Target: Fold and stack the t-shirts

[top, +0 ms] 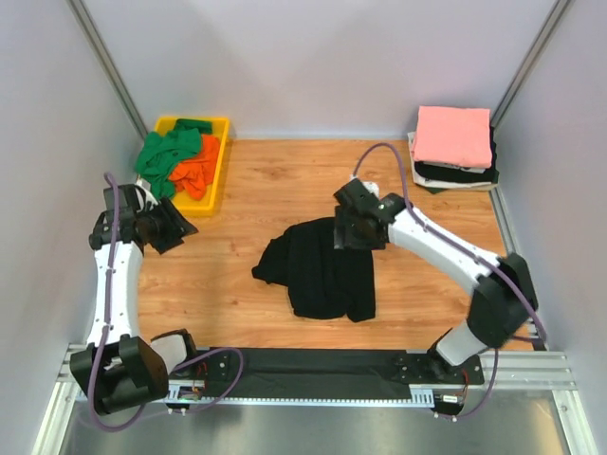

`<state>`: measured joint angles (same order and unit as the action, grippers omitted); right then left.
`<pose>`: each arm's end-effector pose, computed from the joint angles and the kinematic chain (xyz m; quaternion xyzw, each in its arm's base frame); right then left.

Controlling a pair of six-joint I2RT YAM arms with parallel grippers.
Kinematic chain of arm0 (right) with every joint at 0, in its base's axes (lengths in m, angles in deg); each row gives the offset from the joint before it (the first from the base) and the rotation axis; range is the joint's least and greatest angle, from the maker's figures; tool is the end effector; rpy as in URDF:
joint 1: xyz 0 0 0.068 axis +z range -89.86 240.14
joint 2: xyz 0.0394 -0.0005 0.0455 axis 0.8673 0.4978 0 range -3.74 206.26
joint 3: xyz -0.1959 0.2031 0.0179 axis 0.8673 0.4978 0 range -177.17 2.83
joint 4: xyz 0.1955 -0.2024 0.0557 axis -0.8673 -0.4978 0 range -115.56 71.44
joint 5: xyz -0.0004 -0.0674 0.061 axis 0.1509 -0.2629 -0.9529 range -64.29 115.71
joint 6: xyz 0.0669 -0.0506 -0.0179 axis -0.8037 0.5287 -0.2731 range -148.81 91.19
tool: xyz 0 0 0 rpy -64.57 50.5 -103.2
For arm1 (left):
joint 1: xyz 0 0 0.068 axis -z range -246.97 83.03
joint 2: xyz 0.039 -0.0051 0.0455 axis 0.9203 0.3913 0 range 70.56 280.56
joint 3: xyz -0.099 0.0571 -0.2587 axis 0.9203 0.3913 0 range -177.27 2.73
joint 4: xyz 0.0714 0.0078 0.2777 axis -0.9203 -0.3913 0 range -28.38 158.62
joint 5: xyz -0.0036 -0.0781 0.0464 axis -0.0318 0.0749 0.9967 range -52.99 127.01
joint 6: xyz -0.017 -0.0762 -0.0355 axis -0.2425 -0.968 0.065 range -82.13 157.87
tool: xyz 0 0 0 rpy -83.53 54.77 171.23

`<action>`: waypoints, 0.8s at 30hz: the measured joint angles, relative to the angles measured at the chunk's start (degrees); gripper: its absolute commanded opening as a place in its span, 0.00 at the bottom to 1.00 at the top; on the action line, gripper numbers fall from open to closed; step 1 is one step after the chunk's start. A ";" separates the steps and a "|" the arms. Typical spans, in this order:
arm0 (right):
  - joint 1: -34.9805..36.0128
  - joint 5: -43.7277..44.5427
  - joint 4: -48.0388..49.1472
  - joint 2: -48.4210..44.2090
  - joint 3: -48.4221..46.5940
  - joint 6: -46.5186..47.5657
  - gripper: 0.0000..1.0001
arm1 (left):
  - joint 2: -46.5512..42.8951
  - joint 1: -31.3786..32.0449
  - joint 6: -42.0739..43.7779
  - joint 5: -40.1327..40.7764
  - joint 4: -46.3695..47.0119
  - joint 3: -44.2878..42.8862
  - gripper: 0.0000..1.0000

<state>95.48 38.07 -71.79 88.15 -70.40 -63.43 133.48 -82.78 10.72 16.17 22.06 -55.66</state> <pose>0.2964 0.1904 0.2169 0.0108 0.9819 0.0025 0.1891 0.2591 0.0455 0.2835 -0.2836 0.8850 -0.2020 0.3091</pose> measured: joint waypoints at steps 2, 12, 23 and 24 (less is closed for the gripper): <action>8.59 1.60 1.09 -6.01 -0.76 -1.11 0.70 | -0.09 0.13 1.09 0.70 -0.81 2.05 0.58; 31.36 5.09 2.40 0.66 0.24 -9.38 0.64 | -3.30 0.81 3.32 1.90 -0.68 8.66 0.57; 34.91 7.15 3.02 15.89 -6.23 -8.79 0.52 | -5.20 5.38 2.78 3.65 -0.48 8.74 0.56; 34.86 7.30 3.32 16.59 -6.88 -8.17 0.44 | -5.22 6.29 2.29 3.65 -0.48 8.79 0.56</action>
<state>130.34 45.37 -68.47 104.74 -77.28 -71.60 128.25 -76.48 13.01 19.82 21.57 -46.88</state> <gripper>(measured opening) 0.580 0.564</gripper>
